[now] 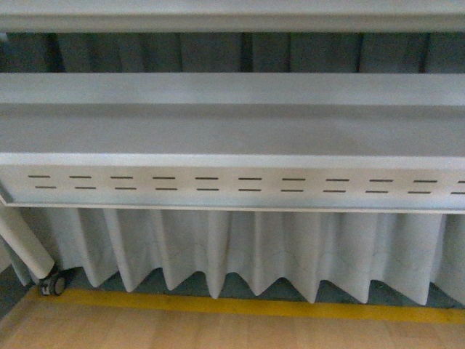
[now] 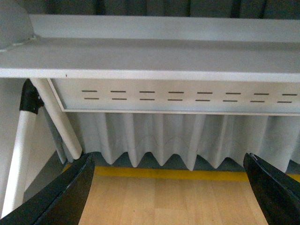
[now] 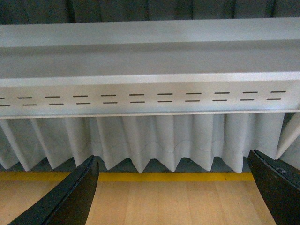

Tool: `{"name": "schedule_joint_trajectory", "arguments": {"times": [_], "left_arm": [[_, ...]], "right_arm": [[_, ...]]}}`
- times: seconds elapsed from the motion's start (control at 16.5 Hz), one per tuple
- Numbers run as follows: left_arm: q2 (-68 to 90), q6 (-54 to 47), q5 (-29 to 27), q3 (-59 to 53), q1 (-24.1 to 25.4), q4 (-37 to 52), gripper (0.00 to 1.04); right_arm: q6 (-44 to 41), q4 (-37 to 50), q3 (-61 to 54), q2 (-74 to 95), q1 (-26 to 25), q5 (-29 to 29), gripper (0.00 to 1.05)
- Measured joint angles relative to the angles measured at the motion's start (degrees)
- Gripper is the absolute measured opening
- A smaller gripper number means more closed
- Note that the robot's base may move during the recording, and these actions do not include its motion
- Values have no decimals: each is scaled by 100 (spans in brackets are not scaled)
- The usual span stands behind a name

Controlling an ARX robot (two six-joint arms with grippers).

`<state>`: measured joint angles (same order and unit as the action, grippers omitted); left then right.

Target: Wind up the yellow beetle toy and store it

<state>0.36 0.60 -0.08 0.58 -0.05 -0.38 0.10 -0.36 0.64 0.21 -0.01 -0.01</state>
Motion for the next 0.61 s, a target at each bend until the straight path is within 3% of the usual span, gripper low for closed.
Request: {"name": "schedule_joint_trajectory", "arguments": {"times": [0.61], "left_arm": [[0,-61,4,0,0,15,98]], "right_arm": [[-15,15,0,0,0,-2,98]]}}
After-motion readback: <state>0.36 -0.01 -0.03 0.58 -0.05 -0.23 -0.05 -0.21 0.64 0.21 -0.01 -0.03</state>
